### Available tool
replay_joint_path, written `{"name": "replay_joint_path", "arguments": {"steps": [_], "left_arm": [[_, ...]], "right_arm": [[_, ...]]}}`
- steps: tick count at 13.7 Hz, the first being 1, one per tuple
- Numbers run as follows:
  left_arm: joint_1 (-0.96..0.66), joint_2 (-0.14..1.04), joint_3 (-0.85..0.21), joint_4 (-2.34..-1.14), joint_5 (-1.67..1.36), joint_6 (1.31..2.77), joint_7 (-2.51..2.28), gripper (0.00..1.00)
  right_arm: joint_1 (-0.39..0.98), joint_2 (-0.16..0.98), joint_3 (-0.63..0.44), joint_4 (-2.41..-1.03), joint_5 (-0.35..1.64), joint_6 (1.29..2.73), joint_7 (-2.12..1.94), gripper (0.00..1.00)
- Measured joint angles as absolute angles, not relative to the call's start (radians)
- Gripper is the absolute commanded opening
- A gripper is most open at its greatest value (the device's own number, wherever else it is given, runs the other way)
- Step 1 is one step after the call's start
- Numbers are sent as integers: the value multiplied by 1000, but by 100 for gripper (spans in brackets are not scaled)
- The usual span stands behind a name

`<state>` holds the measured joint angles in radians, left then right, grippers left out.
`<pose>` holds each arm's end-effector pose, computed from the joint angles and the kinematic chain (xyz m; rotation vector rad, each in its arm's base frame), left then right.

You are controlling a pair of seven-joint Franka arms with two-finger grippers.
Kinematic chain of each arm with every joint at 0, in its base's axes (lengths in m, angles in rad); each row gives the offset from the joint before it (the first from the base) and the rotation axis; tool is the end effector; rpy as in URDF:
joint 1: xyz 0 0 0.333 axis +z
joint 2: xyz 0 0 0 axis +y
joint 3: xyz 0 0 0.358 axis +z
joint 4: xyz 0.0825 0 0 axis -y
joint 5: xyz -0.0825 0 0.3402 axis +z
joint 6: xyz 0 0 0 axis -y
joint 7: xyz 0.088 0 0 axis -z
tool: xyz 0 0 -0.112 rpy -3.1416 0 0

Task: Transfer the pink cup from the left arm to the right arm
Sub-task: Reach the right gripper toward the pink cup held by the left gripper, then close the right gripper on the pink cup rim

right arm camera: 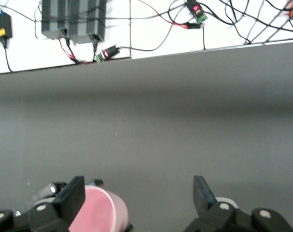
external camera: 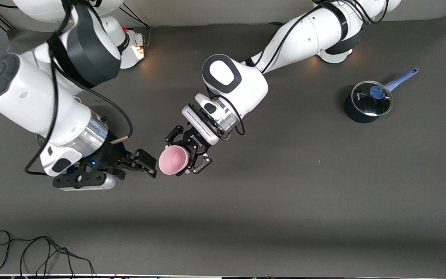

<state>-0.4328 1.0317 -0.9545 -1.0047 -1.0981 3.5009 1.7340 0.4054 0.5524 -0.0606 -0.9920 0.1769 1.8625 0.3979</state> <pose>0.5840 -0.5226 0.4371 1.9614 -0.7936 1.4775 0.6621 0.2692 0.6083 -2.8680 0.0899 -0.3522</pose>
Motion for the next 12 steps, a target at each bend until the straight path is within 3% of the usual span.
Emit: {"name": "replay_joint_path", "arguments": {"steps": [6, 12], "left_arm": [[-435, 1025, -943, -999, -1098, 3501, 1725, 0], [-441, 1025, -933, -998, -1098, 3501, 1717, 0]], "right_arm": [[422, 597, -50, -992, 177, 1875, 417, 92], [441, 596, -48, -975, 177, 1747, 429, 91]]}}
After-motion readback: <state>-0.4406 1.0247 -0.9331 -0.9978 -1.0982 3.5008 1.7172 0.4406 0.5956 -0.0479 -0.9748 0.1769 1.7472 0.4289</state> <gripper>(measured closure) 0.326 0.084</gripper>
